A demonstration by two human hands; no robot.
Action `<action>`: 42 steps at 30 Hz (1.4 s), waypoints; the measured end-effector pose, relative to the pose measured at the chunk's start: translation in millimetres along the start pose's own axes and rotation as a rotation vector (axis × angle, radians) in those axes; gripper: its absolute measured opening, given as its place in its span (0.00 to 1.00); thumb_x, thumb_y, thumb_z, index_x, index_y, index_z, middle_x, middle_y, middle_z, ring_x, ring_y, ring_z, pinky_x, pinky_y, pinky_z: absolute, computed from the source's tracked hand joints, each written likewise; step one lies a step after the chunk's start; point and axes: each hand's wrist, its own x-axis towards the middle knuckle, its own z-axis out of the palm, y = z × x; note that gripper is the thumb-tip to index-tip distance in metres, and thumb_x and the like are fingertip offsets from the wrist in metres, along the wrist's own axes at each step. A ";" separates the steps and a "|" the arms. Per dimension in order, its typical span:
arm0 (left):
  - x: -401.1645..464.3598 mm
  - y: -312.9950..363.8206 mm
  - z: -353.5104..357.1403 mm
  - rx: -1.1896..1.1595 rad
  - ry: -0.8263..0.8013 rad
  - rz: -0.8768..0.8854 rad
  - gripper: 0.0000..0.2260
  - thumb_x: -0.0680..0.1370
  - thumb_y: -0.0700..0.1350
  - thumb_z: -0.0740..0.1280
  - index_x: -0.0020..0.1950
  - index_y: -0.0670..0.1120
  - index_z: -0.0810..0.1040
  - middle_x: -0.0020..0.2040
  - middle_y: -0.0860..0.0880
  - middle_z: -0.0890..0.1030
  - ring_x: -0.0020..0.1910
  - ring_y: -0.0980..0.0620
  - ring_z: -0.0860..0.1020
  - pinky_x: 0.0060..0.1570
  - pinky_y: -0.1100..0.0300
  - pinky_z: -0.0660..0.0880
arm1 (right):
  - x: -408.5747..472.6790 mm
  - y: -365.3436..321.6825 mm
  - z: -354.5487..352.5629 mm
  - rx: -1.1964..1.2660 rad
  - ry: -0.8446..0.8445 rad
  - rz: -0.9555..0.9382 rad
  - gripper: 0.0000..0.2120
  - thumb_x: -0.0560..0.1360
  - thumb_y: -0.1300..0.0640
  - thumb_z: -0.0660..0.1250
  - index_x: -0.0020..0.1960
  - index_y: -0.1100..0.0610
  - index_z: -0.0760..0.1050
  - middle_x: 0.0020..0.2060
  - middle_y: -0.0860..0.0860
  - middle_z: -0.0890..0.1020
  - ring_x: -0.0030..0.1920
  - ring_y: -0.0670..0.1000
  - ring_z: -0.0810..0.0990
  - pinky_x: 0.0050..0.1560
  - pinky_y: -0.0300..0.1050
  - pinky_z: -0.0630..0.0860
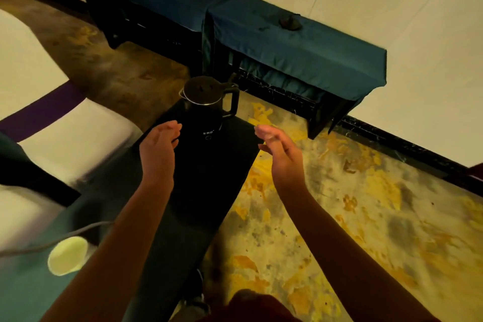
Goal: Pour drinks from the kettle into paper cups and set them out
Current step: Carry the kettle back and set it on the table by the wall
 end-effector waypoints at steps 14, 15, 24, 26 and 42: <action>111.4 -11.2 96.5 0.020 0.307 0.019 0.12 0.79 0.40 0.58 0.46 0.51 0.81 0.54 0.45 0.83 0.59 0.47 0.80 0.63 0.52 0.76 | 202.4 53.1 -11.3 0.020 -0.201 0.108 0.20 0.78 0.48 0.59 0.58 0.59 0.82 0.56 0.57 0.85 0.60 0.54 0.83 0.64 0.56 0.78; 117.1 -11.4 103.3 0.024 0.321 0.028 0.12 0.79 0.41 0.59 0.46 0.51 0.81 0.53 0.46 0.83 0.59 0.47 0.80 0.63 0.52 0.76 | 214.1 53.8 -11.7 0.013 -0.221 0.105 0.19 0.79 0.50 0.59 0.59 0.60 0.82 0.56 0.57 0.85 0.59 0.54 0.83 0.63 0.53 0.79; 179.2 -18.8 103.9 0.117 0.541 0.011 0.12 0.80 0.43 0.60 0.56 0.47 0.82 0.48 0.52 0.82 0.48 0.56 0.77 0.56 0.57 0.75 | 284.1 99.8 2.8 -0.038 -0.262 0.168 0.18 0.79 0.51 0.58 0.60 0.59 0.80 0.56 0.57 0.84 0.59 0.52 0.82 0.53 0.36 0.78; 193.7 -21.1 96.2 0.105 0.571 -0.013 0.13 0.81 0.44 0.58 0.58 0.45 0.81 0.49 0.52 0.81 0.48 0.58 0.77 0.54 0.60 0.72 | 293.0 117.1 14.5 -0.054 -0.257 0.208 0.16 0.77 0.52 0.59 0.59 0.57 0.79 0.56 0.56 0.84 0.59 0.52 0.82 0.55 0.38 0.78; 260.6 -56.5 95.2 0.092 0.295 -0.066 0.18 0.82 0.48 0.56 0.55 0.43 0.84 0.54 0.46 0.85 0.58 0.50 0.81 0.61 0.54 0.76 | 319.2 183.1 68.5 -0.395 -0.482 0.369 0.15 0.68 0.51 0.71 0.54 0.49 0.82 0.48 0.51 0.87 0.52 0.50 0.85 0.55 0.56 0.81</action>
